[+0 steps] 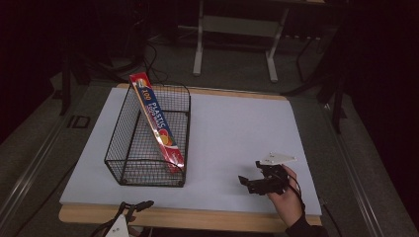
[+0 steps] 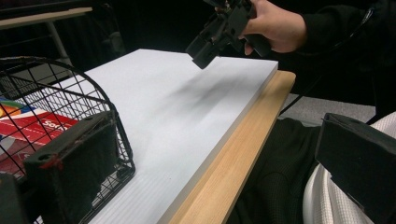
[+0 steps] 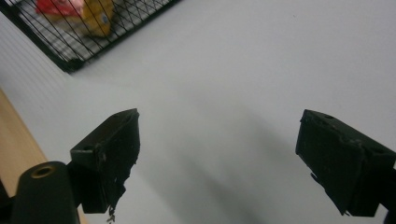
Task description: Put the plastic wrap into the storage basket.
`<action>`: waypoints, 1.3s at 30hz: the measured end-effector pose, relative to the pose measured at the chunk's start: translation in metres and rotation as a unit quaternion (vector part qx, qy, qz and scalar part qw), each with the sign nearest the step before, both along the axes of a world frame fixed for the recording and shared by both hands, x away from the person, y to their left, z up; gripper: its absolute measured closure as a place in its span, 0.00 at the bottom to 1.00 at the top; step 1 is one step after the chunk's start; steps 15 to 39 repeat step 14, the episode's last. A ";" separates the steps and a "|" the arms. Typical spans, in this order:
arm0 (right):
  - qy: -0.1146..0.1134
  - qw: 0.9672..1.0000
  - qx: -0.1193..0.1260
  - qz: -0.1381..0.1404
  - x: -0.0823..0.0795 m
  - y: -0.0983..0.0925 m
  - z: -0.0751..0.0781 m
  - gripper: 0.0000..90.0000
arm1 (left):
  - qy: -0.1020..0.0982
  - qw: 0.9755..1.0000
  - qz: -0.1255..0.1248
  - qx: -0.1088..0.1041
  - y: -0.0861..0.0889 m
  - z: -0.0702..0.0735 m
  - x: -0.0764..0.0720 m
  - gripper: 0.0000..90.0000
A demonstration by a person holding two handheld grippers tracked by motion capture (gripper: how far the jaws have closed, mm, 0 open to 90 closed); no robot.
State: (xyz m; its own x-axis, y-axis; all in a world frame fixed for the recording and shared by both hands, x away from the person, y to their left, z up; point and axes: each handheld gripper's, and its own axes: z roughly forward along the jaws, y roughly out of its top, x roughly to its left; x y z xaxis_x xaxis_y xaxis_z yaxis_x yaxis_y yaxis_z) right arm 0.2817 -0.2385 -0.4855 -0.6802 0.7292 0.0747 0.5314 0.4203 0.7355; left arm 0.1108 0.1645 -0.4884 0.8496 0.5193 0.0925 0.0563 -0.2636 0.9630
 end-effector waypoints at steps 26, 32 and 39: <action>-0.025 0.999 -0.020 0.001 0.003 -0.007 -0.011 0.16 | -0.002 1.000 -0.002 -0.001 0.000 0.001 -0.001 0.00; -0.025 0.999 -0.020 0.001 0.003 -0.007 -0.011 0.16 | -0.002 1.000 -0.002 -0.001 0.000 0.001 -0.001 0.00; -0.025 0.999 -0.020 0.001 0.003 -0.007 -0.011 0.16 | -0.002 1.000 -0.002 -0.001 0.000 0.001 -0.001 0.00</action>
